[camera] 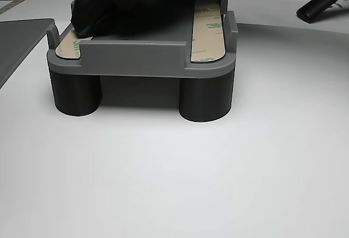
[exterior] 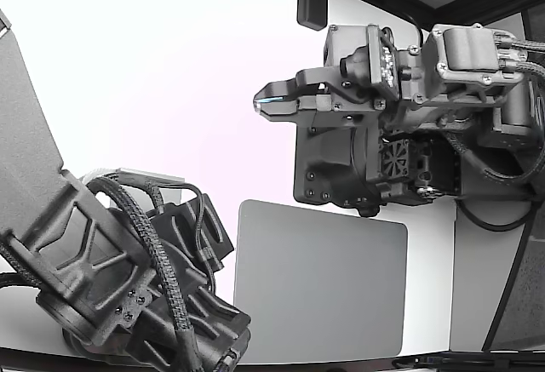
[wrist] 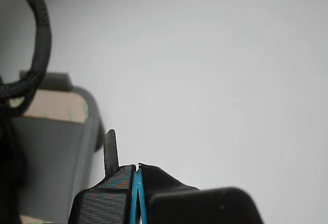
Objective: Peel off protective film from adhesive tape.
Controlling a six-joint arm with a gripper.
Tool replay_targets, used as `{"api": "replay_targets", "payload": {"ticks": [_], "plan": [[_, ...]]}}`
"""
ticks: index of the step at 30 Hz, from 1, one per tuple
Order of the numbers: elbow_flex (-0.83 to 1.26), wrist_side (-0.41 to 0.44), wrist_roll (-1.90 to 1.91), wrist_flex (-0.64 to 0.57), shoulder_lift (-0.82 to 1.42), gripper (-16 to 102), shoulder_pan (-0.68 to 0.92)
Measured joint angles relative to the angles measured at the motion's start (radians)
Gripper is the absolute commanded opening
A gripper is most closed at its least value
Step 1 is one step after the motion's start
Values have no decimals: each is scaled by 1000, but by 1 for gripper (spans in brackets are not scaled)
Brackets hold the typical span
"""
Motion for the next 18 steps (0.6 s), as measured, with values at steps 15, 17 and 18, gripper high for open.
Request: {"api": "replay_targets", "payload": {"ticks": [15,17,18], "plan": [[29,63,-810,-26,-178,-11,267],[49,84,-879,-26,-175,-11,268],[58,92,-907,-26,-172,-11,268]]}}
